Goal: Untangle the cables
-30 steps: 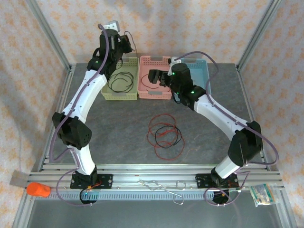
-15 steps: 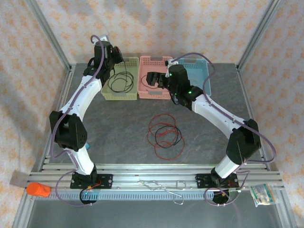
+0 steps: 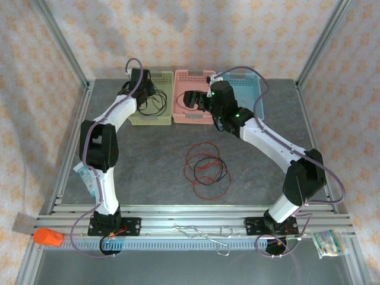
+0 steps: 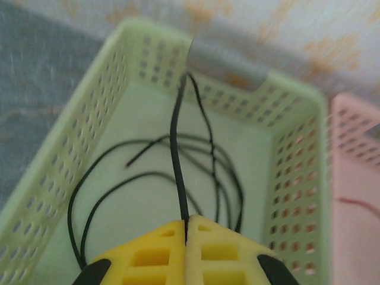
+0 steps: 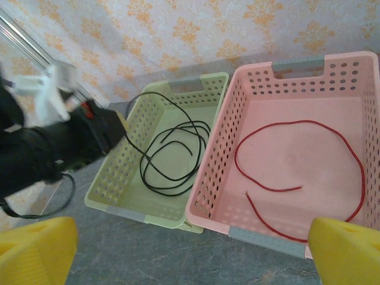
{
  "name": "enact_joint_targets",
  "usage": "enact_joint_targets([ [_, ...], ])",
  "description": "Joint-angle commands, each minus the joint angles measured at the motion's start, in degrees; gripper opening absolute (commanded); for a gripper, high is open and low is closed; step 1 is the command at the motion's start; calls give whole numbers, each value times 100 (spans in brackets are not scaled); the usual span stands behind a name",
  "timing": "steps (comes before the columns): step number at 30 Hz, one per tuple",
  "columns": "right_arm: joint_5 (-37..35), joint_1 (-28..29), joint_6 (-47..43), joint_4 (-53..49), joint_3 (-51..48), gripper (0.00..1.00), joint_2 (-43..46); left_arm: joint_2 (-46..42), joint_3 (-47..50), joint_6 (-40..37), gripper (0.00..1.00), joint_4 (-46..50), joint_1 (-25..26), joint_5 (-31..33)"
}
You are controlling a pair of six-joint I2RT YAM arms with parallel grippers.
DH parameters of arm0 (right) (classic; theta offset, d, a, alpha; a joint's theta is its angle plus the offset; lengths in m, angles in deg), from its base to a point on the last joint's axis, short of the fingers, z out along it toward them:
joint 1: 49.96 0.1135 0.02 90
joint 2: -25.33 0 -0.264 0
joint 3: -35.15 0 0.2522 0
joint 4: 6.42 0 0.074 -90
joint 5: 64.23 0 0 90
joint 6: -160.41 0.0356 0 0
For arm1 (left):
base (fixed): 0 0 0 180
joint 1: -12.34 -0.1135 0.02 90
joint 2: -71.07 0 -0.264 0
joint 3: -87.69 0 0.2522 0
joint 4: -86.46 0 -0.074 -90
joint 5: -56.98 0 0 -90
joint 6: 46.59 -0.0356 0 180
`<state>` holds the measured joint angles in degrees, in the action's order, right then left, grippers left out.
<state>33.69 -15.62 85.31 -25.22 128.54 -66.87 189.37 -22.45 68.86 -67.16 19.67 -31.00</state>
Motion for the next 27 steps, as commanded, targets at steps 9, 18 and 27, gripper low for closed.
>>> enact_joint_targets([
  [9,-188,22,-53,-76,-166,99,146,-353,336,-97,50,240,-22,123],
  [18,-373,58,225,-433,-1019,99,823,-1552,1167,-400,79,371,419,343],
  [27,-665,54,864,-1013,-2528,89,1800,-3051,2987,-355,77,-202,1664,446],
])
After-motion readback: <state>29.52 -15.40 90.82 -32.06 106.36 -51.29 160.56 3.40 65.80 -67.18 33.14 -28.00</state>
